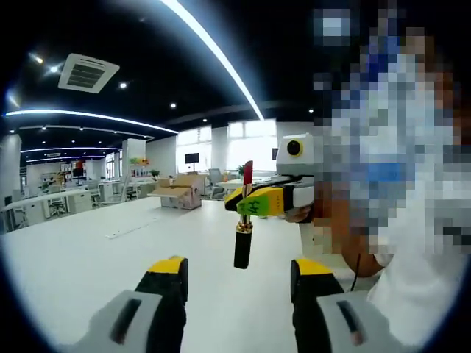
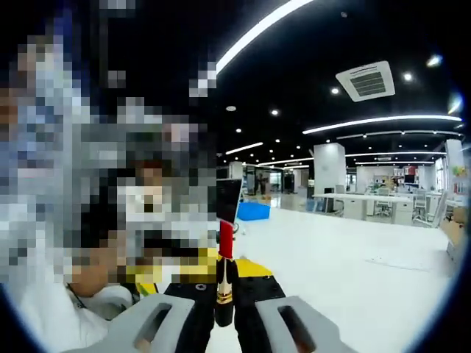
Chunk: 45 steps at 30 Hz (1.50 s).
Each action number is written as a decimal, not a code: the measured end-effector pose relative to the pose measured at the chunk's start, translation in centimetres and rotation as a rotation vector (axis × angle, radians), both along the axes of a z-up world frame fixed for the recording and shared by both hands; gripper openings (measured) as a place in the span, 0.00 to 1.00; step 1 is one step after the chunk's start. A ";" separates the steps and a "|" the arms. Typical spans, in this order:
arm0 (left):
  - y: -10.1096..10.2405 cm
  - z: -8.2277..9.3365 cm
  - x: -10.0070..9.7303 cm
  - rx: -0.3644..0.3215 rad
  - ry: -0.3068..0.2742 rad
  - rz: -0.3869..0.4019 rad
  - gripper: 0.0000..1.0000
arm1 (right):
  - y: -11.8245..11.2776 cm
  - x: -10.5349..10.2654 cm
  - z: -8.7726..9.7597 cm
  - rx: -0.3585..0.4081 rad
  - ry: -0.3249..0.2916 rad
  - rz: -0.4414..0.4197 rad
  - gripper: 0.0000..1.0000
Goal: Unscrew the lipstick cap, remove the lipstick, and put the cap back on the lipstick
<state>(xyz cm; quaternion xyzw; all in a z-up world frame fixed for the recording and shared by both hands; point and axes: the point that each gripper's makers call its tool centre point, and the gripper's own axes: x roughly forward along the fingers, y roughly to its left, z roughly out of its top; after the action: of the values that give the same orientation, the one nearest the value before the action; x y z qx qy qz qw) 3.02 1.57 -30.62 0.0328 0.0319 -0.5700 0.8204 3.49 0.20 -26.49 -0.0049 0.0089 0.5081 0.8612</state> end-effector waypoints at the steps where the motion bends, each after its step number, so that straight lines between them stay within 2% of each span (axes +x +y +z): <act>1: -0.2 0.0 -0.1 0.001 -0.001 -0.003 0.55 | 0.2 -0.2 0.0 0.000 0.000 0.007 0.07; 14: -1.7 -0.2 -1.2 -0.013 -0.006 -0.058 0.43 | 1.6 -1.8 0.3 0.014 0.009 0.070 0.07; 20: -2.1 -0.2 -1.6 -0.019 -0.008 -0.081 0.34 | 1.8 -2.2 0.5 0.026 0.014 0.091 0.07; 32: -2.2 -0.3 -2.0 -0.016 -0.018 -0.102 0.23 | 2.0 -2.7 0.5 0.026 0.019 0.111 0.07; 38: -2.2 -0.1 -2.2 -0.021 -0.023 -0.114 0.13 | 2.1 -3.1 0.5 0.026 0.023 0.127 0.07; 45: -2.2 0.0 -2.3 -0.026 -0.014 -0.123 0.13 | 2.2 -3.2 0.6 0.023 0.021 0.135 0.07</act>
<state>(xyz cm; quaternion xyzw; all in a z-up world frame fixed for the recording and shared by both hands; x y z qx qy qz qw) 0.76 -0.61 -30.67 0.0279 0.0167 -0.6195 0.7843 0.24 2.40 -25.88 0.0095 0.0116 0.5649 0.8250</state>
